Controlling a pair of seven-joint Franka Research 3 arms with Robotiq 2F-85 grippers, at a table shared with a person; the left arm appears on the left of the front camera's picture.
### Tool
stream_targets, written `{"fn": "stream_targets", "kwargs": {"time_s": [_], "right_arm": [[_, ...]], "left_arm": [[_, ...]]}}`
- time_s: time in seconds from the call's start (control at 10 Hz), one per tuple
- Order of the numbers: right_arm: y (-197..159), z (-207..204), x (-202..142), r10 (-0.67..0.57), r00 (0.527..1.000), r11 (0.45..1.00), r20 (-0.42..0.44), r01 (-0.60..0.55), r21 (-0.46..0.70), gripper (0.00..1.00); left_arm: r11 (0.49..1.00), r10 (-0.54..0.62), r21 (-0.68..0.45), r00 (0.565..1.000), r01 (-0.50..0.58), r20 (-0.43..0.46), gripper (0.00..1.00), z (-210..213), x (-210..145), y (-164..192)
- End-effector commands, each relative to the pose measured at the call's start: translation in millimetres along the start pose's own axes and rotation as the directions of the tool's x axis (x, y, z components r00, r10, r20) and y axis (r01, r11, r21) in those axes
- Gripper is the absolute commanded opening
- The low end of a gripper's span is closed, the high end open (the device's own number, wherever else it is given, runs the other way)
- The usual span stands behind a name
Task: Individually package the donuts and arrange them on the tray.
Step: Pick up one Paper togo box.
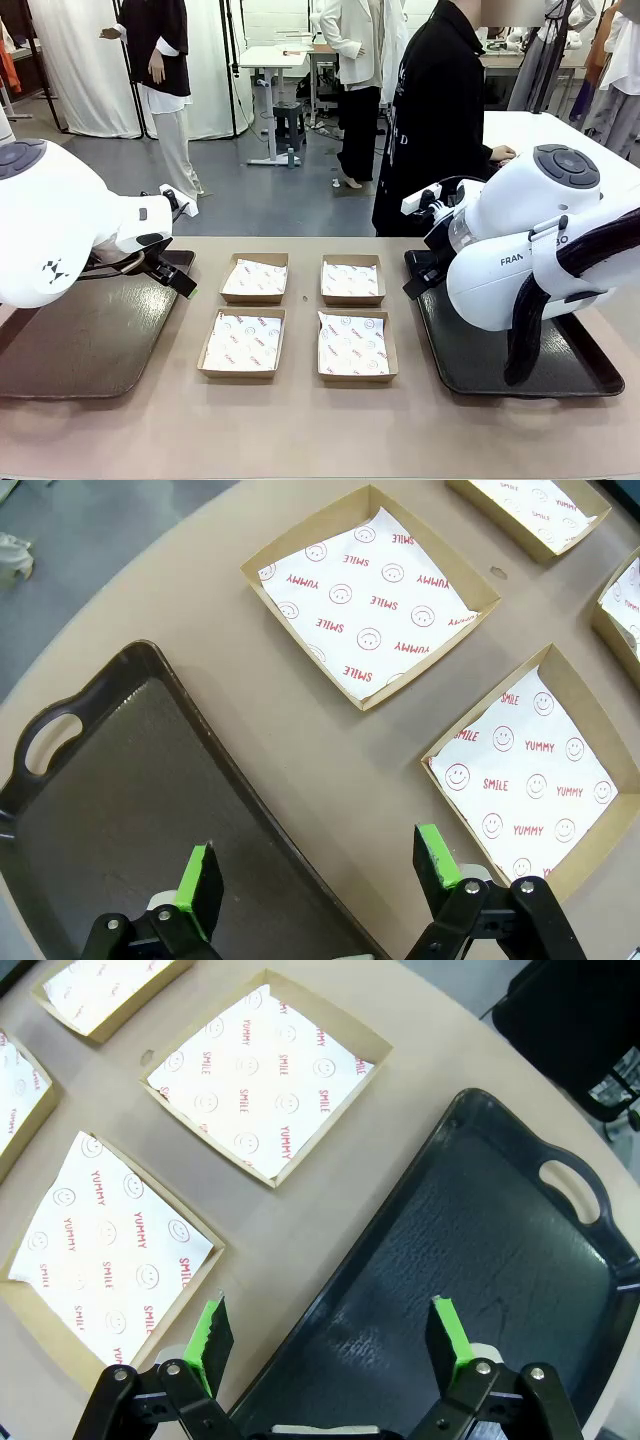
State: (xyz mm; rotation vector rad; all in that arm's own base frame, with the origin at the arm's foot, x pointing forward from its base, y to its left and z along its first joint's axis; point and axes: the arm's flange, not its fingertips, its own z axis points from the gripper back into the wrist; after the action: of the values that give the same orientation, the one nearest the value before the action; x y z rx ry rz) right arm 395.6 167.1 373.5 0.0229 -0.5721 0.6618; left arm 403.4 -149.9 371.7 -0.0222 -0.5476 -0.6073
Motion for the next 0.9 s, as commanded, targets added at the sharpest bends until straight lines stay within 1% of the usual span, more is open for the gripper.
{"fn": "stream_targets", "kwargs": {"time_s": [0.0,0.2,0.3,0.4,0.5,0.6,0.8], "right_arm": [[0.0,0.0,0.0,0.000,1.000,1.000,0.000,0.000,0.000,1.00],[0.0,0.0,0.0,0.000,1.000,1.000,0.000,0.000,0.000,1.00],[5.9,16.5,-14.3,0.000,1.000,1.000,-0.002,0.000,0.014,1.00],[13.8,35.8,-32.4,0.016,1.000,0.999,-0.025,-0.015,0.035,1.00],[21.1,55.1,-49.6,0.022,0.998,0.995,-0.059,-0.016,0.101,1.00],[26.5,75.9,-67.5,0.039,0.993,0.992,-0.113,-0.025,0.121,1.00],[34.8,109.0,-99.3,0.052,0.981,0.990,-0.189,-0.026,0.139,1.00]], "left_arm": [[1.000,0.000,0.000,1.000,0.000,0.000,1.00,0.0,0.0,-0.1],[1.000,0.000,0.000,1.000,0.000,0.000,1.00,0.0,0.0,0.0],[0.998,-0.056,0.002,0.998,0.056,-0.014,1.00,17.8,-15.7,-2.8],[0.995,-0.097,-0.030,0.995,0.096,-0.021,1.00,39.2,-37.9,-7.8],[0.992,-0.111,-0.058,0.992,0.108,-0.052,1.00,59.2,-58.1,-10.2],[0.986,-0.152,-0.090,0.983,0.144,-0.100,1.00,78.6,-77.5,-8.9],[0.975,-0.188,-0.148,0.973,0.168,-0.137,1.00,109.9,-111.1,-11.3]]}}
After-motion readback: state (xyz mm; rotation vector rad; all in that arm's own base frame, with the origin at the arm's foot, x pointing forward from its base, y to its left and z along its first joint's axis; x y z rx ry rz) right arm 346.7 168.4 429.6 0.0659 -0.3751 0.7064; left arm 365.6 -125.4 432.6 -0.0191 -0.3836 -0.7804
